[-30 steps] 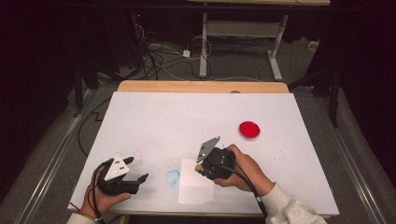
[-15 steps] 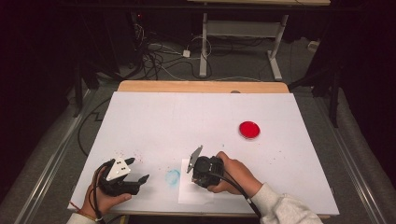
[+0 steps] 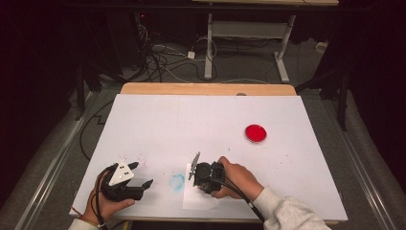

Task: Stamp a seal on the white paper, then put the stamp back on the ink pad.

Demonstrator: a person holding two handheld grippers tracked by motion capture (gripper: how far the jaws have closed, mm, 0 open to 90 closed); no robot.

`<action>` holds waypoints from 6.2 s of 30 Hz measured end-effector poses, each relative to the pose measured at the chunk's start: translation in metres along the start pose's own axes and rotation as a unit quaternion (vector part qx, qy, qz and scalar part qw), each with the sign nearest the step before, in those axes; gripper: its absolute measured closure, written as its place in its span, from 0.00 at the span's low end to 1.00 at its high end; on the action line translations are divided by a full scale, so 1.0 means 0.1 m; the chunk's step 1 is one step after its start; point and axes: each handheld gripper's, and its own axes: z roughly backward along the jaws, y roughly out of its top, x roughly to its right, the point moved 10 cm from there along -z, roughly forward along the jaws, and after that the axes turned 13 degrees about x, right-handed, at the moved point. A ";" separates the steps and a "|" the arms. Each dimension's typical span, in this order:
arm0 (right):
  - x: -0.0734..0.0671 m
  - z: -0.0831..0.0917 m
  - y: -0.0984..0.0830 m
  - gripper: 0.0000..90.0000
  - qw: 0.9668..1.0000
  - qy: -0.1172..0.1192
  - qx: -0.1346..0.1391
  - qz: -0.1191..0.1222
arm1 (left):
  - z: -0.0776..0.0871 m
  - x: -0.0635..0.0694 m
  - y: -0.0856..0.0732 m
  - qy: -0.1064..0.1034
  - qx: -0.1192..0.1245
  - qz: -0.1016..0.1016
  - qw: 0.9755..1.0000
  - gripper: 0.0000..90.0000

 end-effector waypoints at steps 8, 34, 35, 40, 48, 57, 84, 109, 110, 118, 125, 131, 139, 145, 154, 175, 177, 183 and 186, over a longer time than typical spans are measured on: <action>0.01 -0.02 0.00 0.84 1.000 0.006 -0.013 -0.002 | 0.01 -0.01 0.00 0.004 0.002 0.003 1.000 0.24; 0.00 -0.04 0.01 0.84 1.000 0.007 -0.027 0.012 | -0.01 0.02 0.01 0.000 0.000 0.001 1.000 0.24; 0.00 -0.04 0.01 0.84 1.000 0.004 -0.028 0.011 | -0.02 0.02 0.01 0.000 -0.001 0.001 1.000 0.24; 0.00 -0.04 0.01 0.84 0.999 0.002 -0.031 0.016 | -0.02 0.03 0.01 -0.002 -0.001 0.001 1.000 0.24; 0.00 -0.04 0.01 0.84 1.000 0.003 -0.024 0.012 | -0.02 0.03 0.01 -0.004 0.002 0.000 1.000 0.24; 0.04 0.14 0.08 0.84 0.999 -0.012 0.045 -0.004 | 0.00 0.01 0.00 -0.002 0.004 0.004 1.000 0.24; 0.21 0.67 -0.05 0.84 0.989 -0.045 0.133 -0.037 | -0.03 0.00 0.00 -0.007 0.005 0.003 1.000 0.24; 0.42 0.91 -0.22 0.84 0.983 -0.088 0.148 -0.066 | -0.05 0.02 0.02 -0.015 0.004 -0.002 1.000 0.24; 0.44 0.93 -0.23 0.84 0.982 -0.091 0.148 -0.068 | -0.04 0.02 0.02 -0.014 0.005 -0.003 1.000 0.24; 0.55 1.02 -0.28 0.84 0.978 -0.112 0.156 -0.076 | -0.04 0.05 0.04 -0.013 0.005 -0.010 1.000 0.24; 0.76 1.05 -0.39 0.84 0.975 -0.133 0.148 -0.100 | -0.05 0.06 0.01 -0.013 -0.001 -0.008 1.000 0.24; 0.97 1.14 -0.51 0.84 0.974 -0.158 0.118 -0.114 | -0.06 0.06 0.02 -0.012 0.000 -0.009 1.000 0.24; 1.17 1.21 -0.65 0.84 0.971 -0.161 0.103 -0.143 | -0.06 0.06 0.03 -0.010 0.000 -0.008 1.000 0.24; 1.32 1.22 -0.79 0.84 0.968 -0.172 0.083 -0.161 | -0.05 0.06 0.02 -0.010 -0.001 -0.007 1.000 0.24; 1.56 1.13 -0.92 0.84 0.965 -0.186 0.046 -0.181 | -0.06 0.07 0.02 -0.010 -0.002 -0.008 1.000 0.24; 2.05 0.74 -1.27 0.84 0.946 -0.181 -0.021 -0.268 | -0.05 0.04 0.00 -0.010 -0.001 -0.001 1.000 0.23; 2.06 0.72 -1.28 0.83 0.946 -0.181 -0.032 -0.267 | -0.05 0.04 0.01 -0.009 0.000 -0.001 1.000 0.23; 2.08 0.67 -1.27 0.83 0.945 -0.176 -0.032 -0.273 | -0.05 0.04 0.00 -0.010 -0.002 -0.001 1.000 0.23; 2.09 0.64 -1.28 0.83 0.945 -0.176 -0.038 -0.274 | -0.05 0.04 0.00 -0.012 -0.002 -0.001 1.000 0.23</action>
